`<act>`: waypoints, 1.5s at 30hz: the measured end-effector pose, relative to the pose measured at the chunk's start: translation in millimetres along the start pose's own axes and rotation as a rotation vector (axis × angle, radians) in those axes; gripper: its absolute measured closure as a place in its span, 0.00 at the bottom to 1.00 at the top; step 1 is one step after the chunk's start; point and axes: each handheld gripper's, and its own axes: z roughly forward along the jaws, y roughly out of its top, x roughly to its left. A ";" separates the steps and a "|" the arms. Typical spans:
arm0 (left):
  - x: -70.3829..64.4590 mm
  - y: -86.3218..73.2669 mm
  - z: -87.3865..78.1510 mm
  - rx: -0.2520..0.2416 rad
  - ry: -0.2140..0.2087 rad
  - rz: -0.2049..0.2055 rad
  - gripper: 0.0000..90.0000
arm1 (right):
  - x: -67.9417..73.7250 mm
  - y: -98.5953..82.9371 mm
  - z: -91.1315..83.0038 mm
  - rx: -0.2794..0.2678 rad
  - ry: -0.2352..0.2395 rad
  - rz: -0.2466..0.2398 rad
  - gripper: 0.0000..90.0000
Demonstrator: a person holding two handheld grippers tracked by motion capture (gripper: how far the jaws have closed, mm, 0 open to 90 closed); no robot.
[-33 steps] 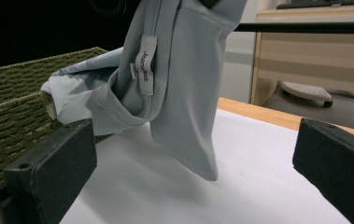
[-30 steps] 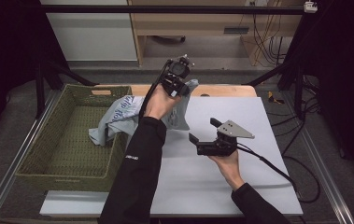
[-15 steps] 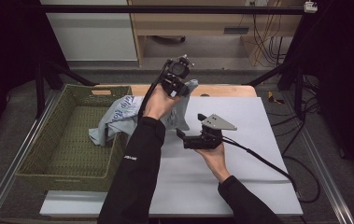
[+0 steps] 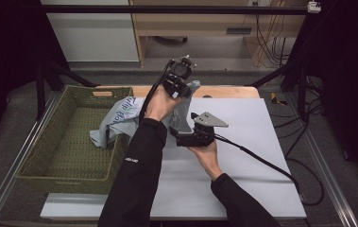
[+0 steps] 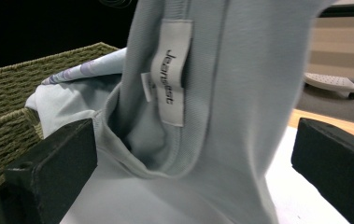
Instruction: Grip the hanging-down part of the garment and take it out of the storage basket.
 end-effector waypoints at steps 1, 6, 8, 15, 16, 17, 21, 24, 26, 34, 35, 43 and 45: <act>0.3 -0.2 -0.1 -0.001 -0.002 0.001 0.93 | -0.4 -0.3 2.0 0.001 0.002 -0.025 0.01; 1.9 -1.3 -0.5 0.006 0.007 -0.003 0.93 | 4.9 -0.7 10.6 0.008 0.000 -0.018 0.02; 1.7 -0.6 -1.9 0.000 0.008 -0.003 0.93 | 4.9 -0.6 14.1 0.012 0.002 -0.001 0.02; 1.3 -1.3 -3.3 0.006 0.014 0.002 0.93 | 1.6 -3.8 24.3 0.014 -0.001 0.010 0.13; 1.2 -1.5 -3.9 0.008 0.018 0.003 0.93 | 1.6 -3.8 25.0 0.012 0.002 0.014 0.17; 0.6 -1.6 -4.3 0.009 0.021 0.005 0.93 | 2.2 -3.6 25.5 0.020 -0.002 0.025 0.23; -0.7 -1.8 -5.9 0.006 0.024 0.010 0.93 | 2.9 -3.2 25.7 0.024 0.003 0.036 0.50; -1.9 -1.7 -5.2 0.009 0.024 0.013 0.93 | -0.9 -2.4 26.8 0.043 0.002 0.031 0.66; -1.9 -1.8 -5.0 0.009 0.024 0.013 0.93 | -2.5 -1.9 26.6 0.056 -0.009 0.016 0.76; -2.4 -1.2 -6.2 -0.001 0.026 0.010 0.93 | -3.5 3.1 19.3 0.079 -0.015 0.004 0.89; -2.4 -1.0 -6.7 -0.002 0.027 0.009 0.93 | -3.0 4.5 17.8 0.077 -0.016 0.010 0.90; -5.2 1.0 -7.3 -0.018 0.030 0.011 0.93 | -19.9 8.6 -9.8 0.058 -0.013 0.011 0.91; -6.1 1.4 -7.1 -0.019 0.026 0.014 0.93 | -21.3 10.3 -20.1 0.052 -0.017 -0.018 0.92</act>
